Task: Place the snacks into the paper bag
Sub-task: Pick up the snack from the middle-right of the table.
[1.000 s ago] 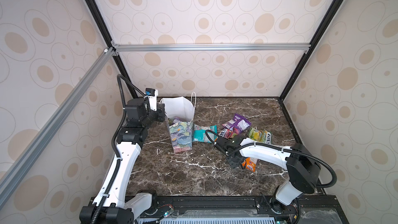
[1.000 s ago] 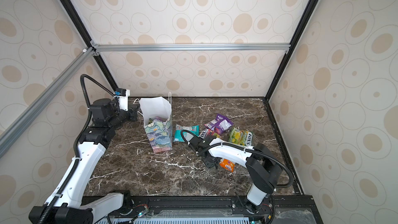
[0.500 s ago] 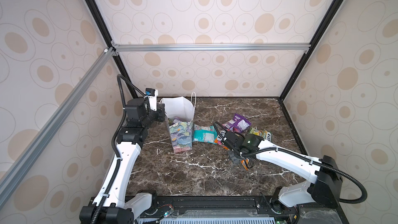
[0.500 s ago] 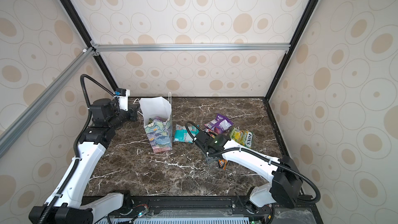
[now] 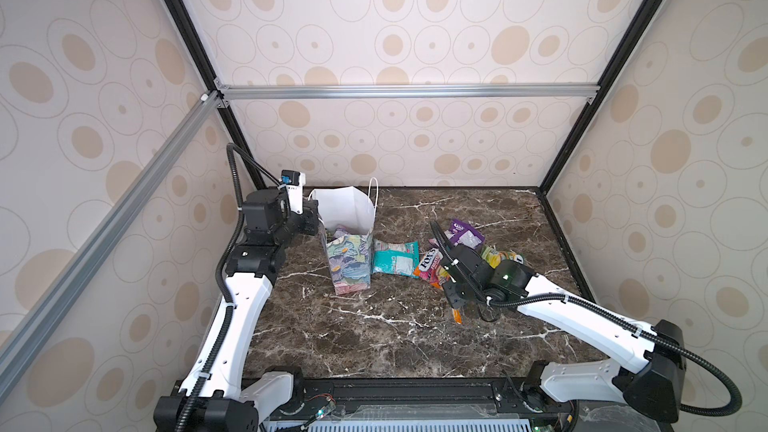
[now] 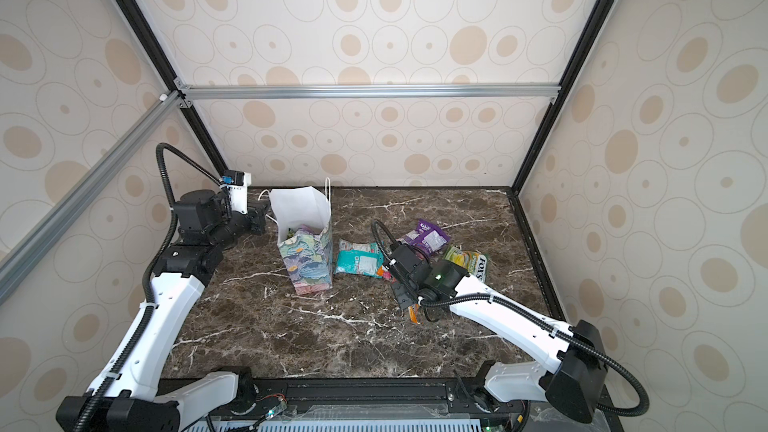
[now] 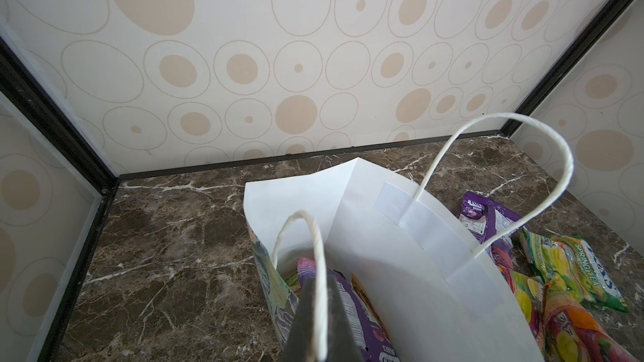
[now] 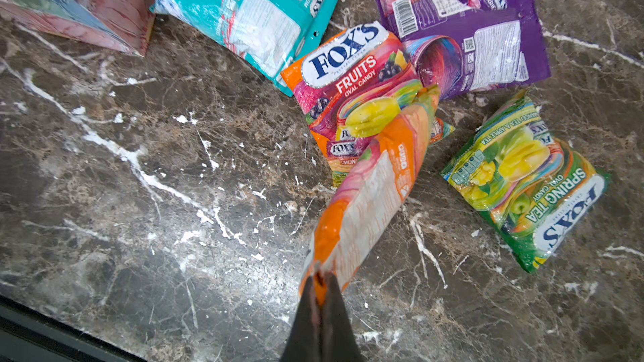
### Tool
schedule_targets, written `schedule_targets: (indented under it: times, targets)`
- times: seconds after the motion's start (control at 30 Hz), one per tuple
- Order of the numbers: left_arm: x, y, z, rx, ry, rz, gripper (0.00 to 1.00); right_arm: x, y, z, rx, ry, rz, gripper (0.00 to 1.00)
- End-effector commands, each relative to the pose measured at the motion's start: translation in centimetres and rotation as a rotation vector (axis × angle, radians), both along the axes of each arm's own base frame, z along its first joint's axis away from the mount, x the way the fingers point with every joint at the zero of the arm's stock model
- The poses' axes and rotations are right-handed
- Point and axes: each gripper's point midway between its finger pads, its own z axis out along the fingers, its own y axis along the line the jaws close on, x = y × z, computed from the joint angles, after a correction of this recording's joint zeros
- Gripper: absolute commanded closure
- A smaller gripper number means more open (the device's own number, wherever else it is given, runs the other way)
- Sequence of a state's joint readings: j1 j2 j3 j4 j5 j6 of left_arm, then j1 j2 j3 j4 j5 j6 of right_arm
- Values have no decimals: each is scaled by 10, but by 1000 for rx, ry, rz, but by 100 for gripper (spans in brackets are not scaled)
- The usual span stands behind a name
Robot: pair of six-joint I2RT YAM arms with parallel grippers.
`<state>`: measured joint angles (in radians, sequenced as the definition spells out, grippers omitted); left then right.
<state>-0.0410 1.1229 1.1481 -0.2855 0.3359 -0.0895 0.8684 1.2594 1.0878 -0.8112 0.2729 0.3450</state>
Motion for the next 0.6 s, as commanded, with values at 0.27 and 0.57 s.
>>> schedule_targets:
  times: [0.27,0.57]
  targets:
    - [1,0,10,15,-27,-5,100,6,35,47,192,-104,134,100]
    - [3,1,8,18,-21,-4,100,14,72,82,317,-158,239,100]
